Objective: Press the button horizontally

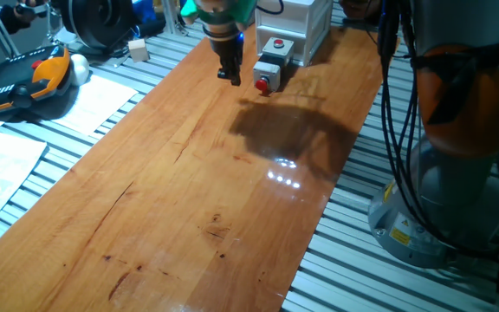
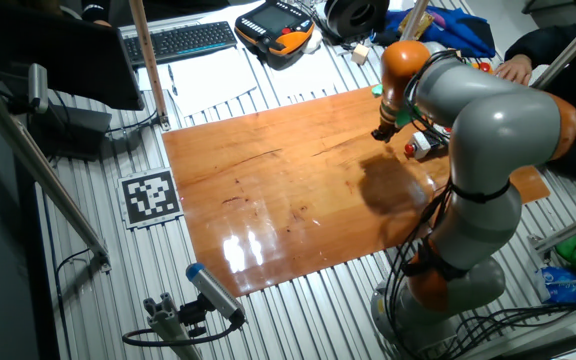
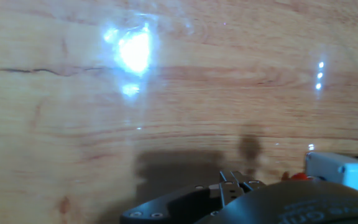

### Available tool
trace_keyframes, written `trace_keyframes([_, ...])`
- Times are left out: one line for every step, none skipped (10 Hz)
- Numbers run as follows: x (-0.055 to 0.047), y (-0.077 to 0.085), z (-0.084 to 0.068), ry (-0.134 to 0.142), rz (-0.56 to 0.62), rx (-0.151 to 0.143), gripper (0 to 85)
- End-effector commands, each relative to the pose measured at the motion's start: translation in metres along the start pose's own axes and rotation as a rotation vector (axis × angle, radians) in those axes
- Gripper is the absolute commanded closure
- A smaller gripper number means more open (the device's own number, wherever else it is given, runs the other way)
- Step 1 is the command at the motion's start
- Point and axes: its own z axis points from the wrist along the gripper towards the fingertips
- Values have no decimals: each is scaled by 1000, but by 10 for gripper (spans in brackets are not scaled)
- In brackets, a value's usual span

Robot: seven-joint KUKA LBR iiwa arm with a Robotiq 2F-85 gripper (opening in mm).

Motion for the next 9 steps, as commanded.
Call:
trace_keyframes([-1, -1, 0, 3, -2, -17, 850])
trace_keyframes([-1, -1, 0, 18, 26, -79, 850])
trace_keyframes([-1, -1, 0, 36, 64, -64, 850])
trace_keyframes([-1, -1, 0, 79, 112, -40, 850])
trace_keyframes([-1, -1, 0, 117, 130, -15, 850])
trace_keyframes([-1, -1, 0, 145, 154, -13, 850])
trace_keyframes([-1, -1, 0, 155, 168, 14, 850])
trace_keyframes([-1, -1, 0, 146, 164, 43, 850])
trace_keyframes([1, -6, 7, 130, 152, 31, 850])
